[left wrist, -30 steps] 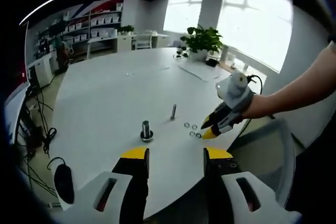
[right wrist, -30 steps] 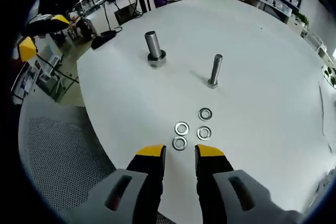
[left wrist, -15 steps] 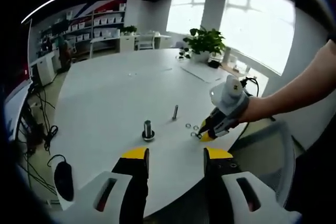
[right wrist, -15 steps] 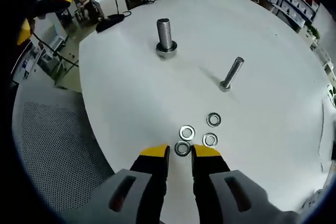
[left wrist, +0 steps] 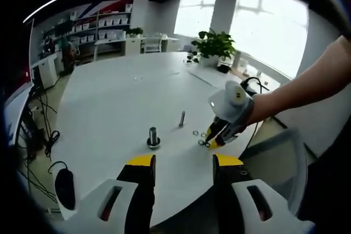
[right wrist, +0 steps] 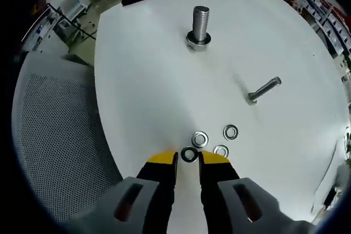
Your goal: Place the washer onto the threaded stud by aligning its center hole with the stud, sliding it down to the base, and recovering from edge contact or off-axis alignment until the washer reaches the visible bottom stop.
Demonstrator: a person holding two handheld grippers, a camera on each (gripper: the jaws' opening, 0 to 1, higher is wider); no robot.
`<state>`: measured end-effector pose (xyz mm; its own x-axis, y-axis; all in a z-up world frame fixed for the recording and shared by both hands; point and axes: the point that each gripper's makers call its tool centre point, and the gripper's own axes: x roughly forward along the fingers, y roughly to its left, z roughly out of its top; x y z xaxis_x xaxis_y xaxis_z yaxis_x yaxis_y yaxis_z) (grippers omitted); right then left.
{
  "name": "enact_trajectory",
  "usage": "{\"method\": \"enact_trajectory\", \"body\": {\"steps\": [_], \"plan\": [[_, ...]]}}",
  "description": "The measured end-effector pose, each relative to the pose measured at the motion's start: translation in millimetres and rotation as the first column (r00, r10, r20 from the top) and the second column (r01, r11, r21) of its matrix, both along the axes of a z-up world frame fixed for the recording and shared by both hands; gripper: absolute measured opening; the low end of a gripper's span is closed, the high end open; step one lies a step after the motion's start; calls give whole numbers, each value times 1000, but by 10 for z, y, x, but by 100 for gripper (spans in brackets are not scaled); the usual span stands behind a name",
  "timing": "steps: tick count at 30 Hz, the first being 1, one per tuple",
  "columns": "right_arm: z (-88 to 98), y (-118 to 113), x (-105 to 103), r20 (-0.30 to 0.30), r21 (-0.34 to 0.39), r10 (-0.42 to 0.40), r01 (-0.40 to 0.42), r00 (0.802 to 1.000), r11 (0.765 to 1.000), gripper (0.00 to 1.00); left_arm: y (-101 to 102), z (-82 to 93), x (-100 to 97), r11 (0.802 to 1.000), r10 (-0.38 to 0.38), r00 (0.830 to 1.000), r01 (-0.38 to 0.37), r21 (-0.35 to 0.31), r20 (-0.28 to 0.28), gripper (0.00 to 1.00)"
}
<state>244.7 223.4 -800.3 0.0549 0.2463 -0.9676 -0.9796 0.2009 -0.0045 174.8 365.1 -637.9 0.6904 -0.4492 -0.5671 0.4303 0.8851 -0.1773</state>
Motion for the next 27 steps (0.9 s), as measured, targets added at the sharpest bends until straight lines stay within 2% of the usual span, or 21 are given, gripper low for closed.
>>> {"method": "enact_trajectory", "body": {"steps": [9, 19, 20, 24, 27], "plan": [[-4, 0, -2, -1, -59, 76, -76, 997, 995, 17, 9, -7, -21, 1000, 0, 1000, 0, -2, 1, 40], [-18, 7, -6, 17, -187, 56, -51, 998, 981, 15, -11, 5, -50, 1000, 1, 1000, -1, -12, 10, 40], [-26, -2, -2, 18, -186, 29, -25, 999, 982, 15, -10, 9, -52, 1000, 1, 1000, -1, -13, 11, 40], [-32, -24, 17, 14, -167, 29, -26, 999, 986, 14, 26, 28, -51, 1000, 12, 1000, -12, -22, 18, 40], [-18, -25, 13, 17, -141, -2, 5, 1000, 990, 14, 50, 33, -54, 1000, 16, 1000, -15, -24, 20, 40]]}}
